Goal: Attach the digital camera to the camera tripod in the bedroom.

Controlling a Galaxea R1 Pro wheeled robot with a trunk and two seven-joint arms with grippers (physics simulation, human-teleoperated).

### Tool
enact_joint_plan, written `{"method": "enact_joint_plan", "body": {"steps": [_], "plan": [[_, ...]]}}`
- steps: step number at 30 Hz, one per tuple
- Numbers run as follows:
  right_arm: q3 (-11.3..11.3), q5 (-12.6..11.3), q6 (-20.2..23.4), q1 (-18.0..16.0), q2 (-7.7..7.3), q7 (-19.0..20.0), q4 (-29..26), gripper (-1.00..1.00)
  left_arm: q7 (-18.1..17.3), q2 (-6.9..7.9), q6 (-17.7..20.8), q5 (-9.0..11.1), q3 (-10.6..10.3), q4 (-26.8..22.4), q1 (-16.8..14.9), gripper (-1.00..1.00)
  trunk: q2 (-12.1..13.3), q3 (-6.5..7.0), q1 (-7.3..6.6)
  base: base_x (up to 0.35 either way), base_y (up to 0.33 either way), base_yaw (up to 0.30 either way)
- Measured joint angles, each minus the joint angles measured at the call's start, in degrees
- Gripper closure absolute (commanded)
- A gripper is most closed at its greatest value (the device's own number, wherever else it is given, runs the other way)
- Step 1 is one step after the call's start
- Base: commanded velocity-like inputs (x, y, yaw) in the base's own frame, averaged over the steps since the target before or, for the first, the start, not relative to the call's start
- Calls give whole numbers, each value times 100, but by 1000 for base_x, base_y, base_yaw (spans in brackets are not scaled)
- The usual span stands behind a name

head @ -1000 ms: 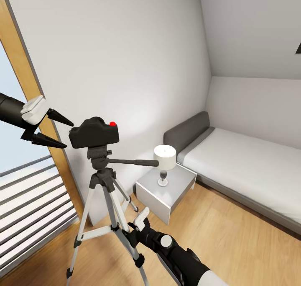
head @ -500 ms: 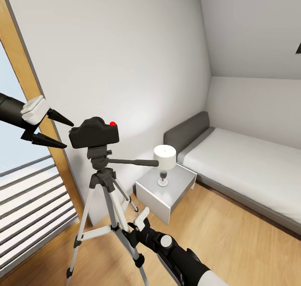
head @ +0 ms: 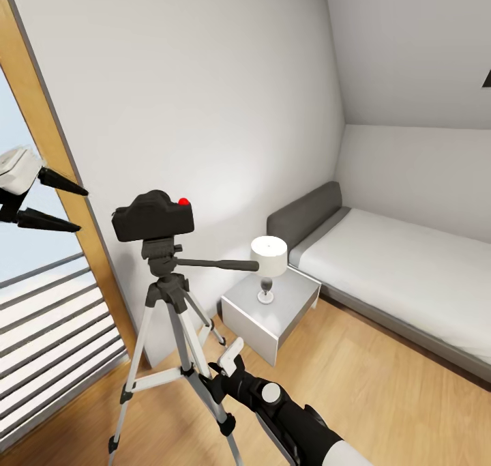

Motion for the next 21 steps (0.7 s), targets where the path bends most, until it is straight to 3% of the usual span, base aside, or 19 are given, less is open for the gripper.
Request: {"method": "enact_joint_plan", "body": {"steps": [5, 10, 15, 21], "plan": [[1, -2, 2, 0, 0, 0, -1, 100, 25, 269, -37, 23, 93, 56, 161, -100, 1, 0, 0, 0, 0, 0], [5, -6, 4, 0, 0, -1, -1, 100, 131, 350, -45, 39, 121, 299, 437, -100, 1, 0, 0, 0, 0, 0], [2, -7, -1, -1, 1, 0, 0, 100, 481, 391, -38, 73, 163, 788, 1234, -100, 1, 0, 0, 0, 0, 0], [4, -6, 1, -1, 1, 3, 2, 100, 726, 410, -60, 375, 555, 1065, 1958, -100, 1, 0, 0, 0, 0, 0]]}}
